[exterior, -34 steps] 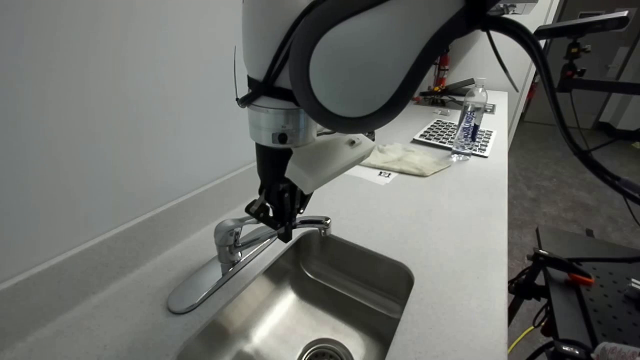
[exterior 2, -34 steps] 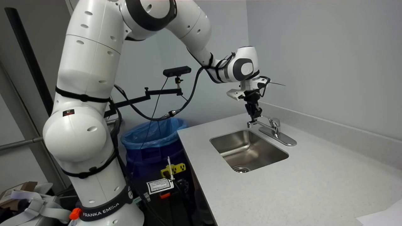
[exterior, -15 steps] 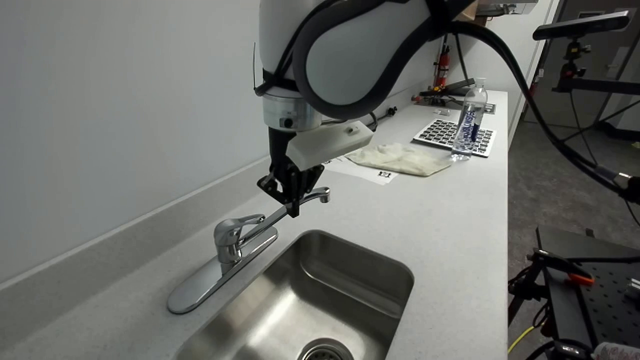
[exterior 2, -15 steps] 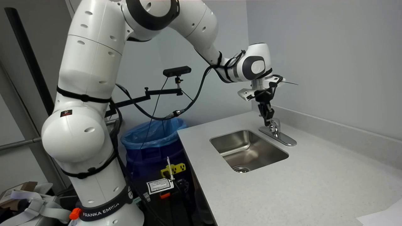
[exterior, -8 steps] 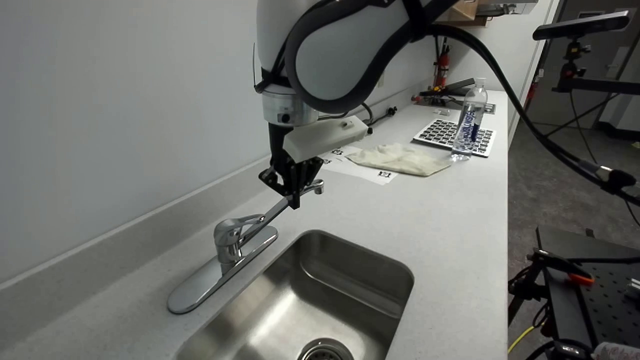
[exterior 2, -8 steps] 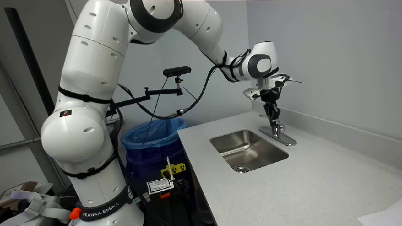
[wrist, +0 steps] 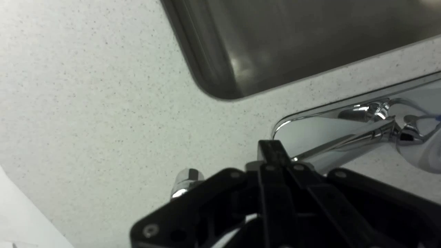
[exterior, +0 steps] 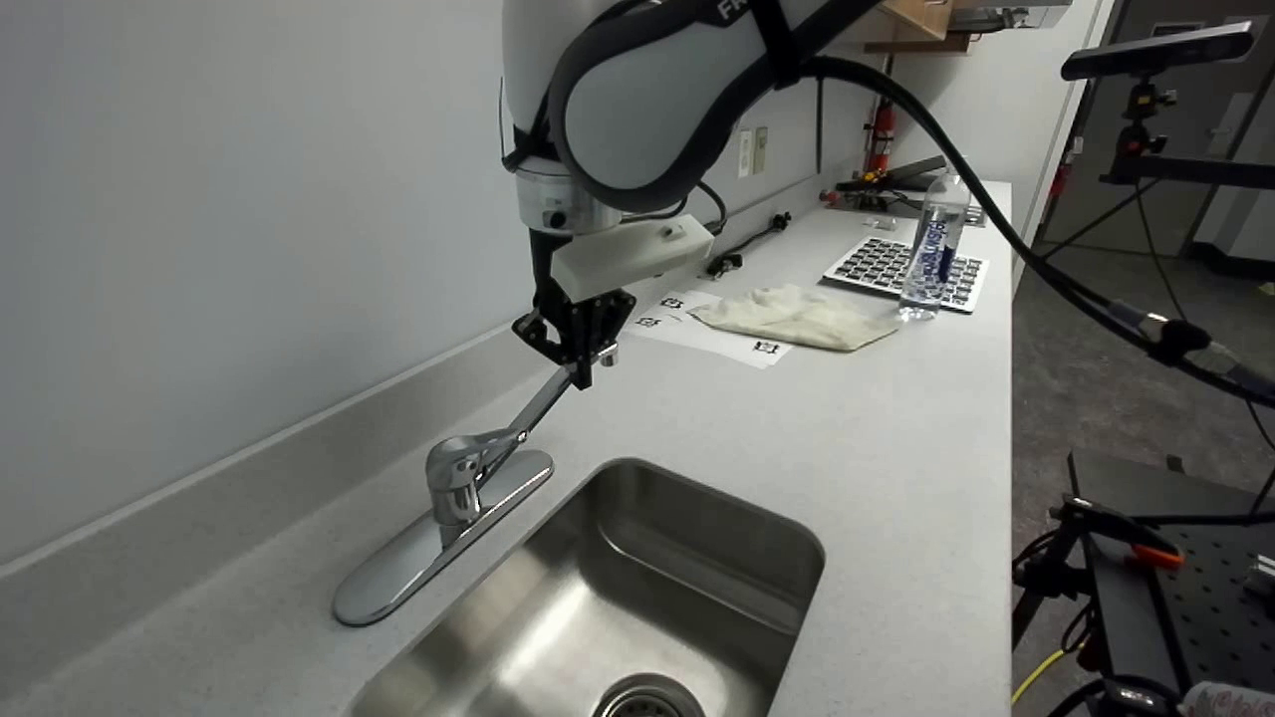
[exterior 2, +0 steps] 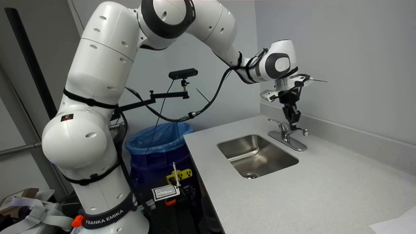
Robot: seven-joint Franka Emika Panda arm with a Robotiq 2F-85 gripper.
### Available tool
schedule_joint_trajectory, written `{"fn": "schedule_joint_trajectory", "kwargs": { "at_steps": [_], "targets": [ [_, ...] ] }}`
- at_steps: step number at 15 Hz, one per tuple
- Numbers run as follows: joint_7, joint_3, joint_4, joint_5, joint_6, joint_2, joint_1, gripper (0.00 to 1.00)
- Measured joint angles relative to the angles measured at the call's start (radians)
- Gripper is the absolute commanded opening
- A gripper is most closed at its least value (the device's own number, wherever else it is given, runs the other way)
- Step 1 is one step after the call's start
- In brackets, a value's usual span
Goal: Move the faucet handle to the right
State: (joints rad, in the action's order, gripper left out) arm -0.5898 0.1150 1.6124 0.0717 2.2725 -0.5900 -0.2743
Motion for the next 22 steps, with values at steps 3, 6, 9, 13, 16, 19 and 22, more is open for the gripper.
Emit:
{"fn": "schedule_joint_trajectory", "kwargs": {
  "at_steps": [3, 6, 9, 13, 16, 19, 22],
  "targets": [
    [-0.012, 0.009, -0.051, 0.014, -0.019, -0.024, 0.005, 0.00],
    [-0.024, 0.017, -0.097, 0.027, -0.036, -0.045, 0.007, 0.00],
    [-0.035, 0.026, -0.140, 0.041, -0.041, -0.064, 0.009, 0.00],
    [-0.044, 0.031, -0.197, 0.045, -0.041, -0.099, 0.017, 0.00],
    [-0.045, 0.026, -0.223, 0.045, -0.039, -0.107, 0.017, 0.00],
    [-0.045, 0.008, -0.237, 0.045, -0.032, -0.094, 0.016, 0.00],
    [-0.044, -0.022, -0.233, 0.044, -0.032, -0.064, 0.014, 0.00]
  ]
}}
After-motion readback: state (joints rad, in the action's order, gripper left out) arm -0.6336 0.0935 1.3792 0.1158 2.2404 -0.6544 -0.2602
